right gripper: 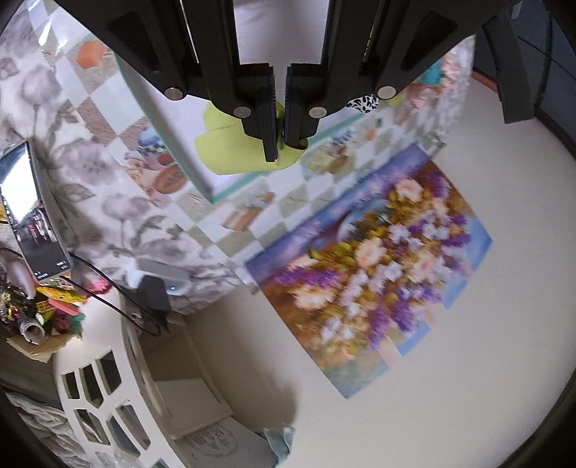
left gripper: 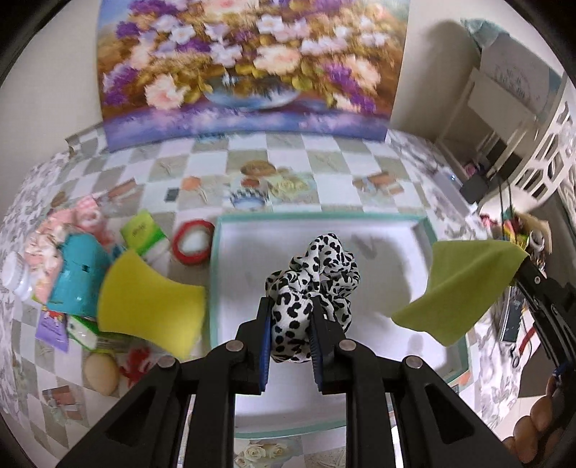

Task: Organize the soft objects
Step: 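Carry the scrunchie and green cloth into the white tray and release both, then withdraw both open tools from the tray toward the remaining items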

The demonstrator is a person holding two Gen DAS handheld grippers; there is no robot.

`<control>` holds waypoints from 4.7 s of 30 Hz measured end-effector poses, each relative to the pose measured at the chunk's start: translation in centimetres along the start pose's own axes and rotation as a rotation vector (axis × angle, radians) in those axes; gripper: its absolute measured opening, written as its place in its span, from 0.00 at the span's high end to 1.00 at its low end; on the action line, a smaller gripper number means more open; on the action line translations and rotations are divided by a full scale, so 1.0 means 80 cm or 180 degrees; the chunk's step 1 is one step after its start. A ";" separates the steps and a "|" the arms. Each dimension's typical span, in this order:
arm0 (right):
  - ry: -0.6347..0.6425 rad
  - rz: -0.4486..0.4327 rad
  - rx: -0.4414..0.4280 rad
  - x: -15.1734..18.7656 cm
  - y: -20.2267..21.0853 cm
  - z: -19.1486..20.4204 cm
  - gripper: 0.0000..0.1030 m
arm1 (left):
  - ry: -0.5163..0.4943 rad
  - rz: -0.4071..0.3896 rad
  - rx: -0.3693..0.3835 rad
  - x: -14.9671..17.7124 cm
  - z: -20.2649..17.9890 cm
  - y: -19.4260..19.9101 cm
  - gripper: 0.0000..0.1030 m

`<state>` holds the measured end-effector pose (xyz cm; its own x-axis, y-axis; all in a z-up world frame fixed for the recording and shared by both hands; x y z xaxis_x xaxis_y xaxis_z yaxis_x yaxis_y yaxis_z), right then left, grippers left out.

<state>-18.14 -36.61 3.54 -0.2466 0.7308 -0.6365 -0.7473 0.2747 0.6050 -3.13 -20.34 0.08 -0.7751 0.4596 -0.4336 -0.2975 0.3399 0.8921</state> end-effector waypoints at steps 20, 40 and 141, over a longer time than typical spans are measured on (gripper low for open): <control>0.0434 0.0919 0.0376 0.069 -0.093 0.009 0.94 | 0.0021 0.0348 -0.0094 0.022 0.022 -0.078 0.81; 0.0725 0.1366 0.0604 0.101 -0.125 0.014 0.92 | -0.0033 0.0309 -0.0231 0.014 0.021 -0.070 0.24; 0.1877 0.1144 0.0181 0.189 -0.098 0.252 0.00 | 0.1569 -0.0144 -0.0909 0.055 0.293 0.086 0.00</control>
<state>-3.58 -15.14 -1.15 -0.7792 0.3252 -0.5358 -0.5269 0.1232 0.8409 4.49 3.27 1.38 -0.9060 -0.0105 -0.4230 -0.4224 0.0837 0.9025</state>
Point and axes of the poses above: each gripper's, at about its wrist camera, not at the fingertips, and y roughly against the way its jaws point, z to its left, x to its underside, the point moved 3 cm from there along -y, roughly the way its jaws point, and after that the axes turned 1 degree about z, right-handed, at the moved point
